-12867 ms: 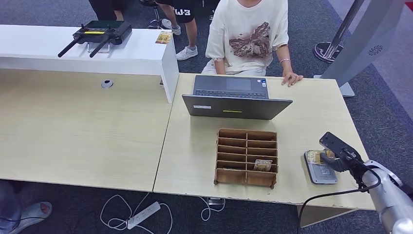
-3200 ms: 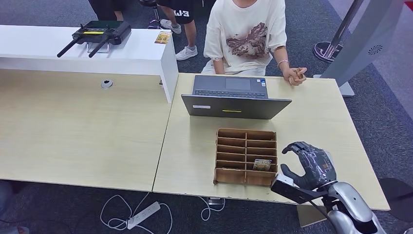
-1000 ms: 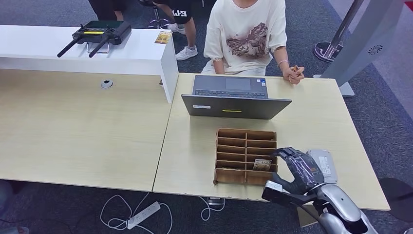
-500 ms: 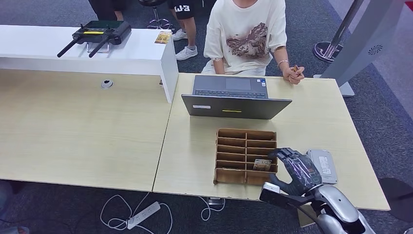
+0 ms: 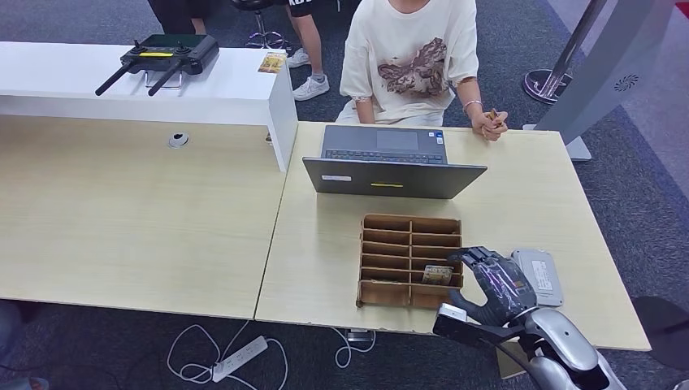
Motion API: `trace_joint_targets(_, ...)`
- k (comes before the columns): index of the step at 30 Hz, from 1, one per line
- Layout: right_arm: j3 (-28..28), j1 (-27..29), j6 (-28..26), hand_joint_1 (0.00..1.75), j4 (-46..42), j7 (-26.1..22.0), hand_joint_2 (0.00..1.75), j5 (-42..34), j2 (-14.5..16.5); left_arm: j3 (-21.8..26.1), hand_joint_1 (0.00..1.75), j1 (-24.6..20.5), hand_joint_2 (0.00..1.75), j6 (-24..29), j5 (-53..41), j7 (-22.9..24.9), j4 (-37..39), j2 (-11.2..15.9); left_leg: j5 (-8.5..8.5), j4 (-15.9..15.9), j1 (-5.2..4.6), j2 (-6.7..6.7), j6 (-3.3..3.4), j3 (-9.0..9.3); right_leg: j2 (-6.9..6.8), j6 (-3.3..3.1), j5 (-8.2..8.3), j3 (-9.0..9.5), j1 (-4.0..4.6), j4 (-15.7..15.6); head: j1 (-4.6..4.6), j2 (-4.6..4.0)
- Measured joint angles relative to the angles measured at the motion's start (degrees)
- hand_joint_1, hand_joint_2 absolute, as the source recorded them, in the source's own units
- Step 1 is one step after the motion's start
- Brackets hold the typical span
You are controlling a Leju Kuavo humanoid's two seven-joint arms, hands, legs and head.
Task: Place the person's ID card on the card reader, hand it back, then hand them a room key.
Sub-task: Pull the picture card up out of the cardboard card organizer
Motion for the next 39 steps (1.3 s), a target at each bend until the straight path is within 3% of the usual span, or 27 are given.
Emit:
trace_joint_targets(5, 0.0, -0.3, 0.1, 0.79, 0.3, 0.0, 1.75, 0.0, 0.0, 0.0, 0.00, 0.0, 0.00, 0.0, 0.0, 0.1, 0.0, 0.0, 0.00, 0.0, 0.00, 0.00, 0.00, 0.00, 0.00, 0.00, 0.00, 0.00, 0.00, 0.0, 0.00, 0.00)
trace_joint_targets(23, 0.7, -2.0, 0.9, 0.69, 2.1, -0.7, 1.75, -0.8, 0.0, 0.0, 0.00, 0.0, 0.00, 0.0, 0.1, 0.2, 0.0, 0.0, 0.00, 0.0, 0.00, 0.00, 0.00, 0.00, 0.00, 0.00, 0.00, 0.00, 0.00, 0.0, 0.00, 0.00)
trace_joint_targets(39, 1.9, -3.1, 0.9, 0.74, 3.0, -0.8, 1.75, -0.8, 0.1, 0.0, 0.00, 0.0, 0.00, 0.0, 0.5, 0.1, 0.0, 0.0, 0.00, 0.0, 0.00, 0.00, 0.00, 0.00, -0.01, 0.00, 0.00, 0.00, 0.00, 0.0, 0.00, 0.00)
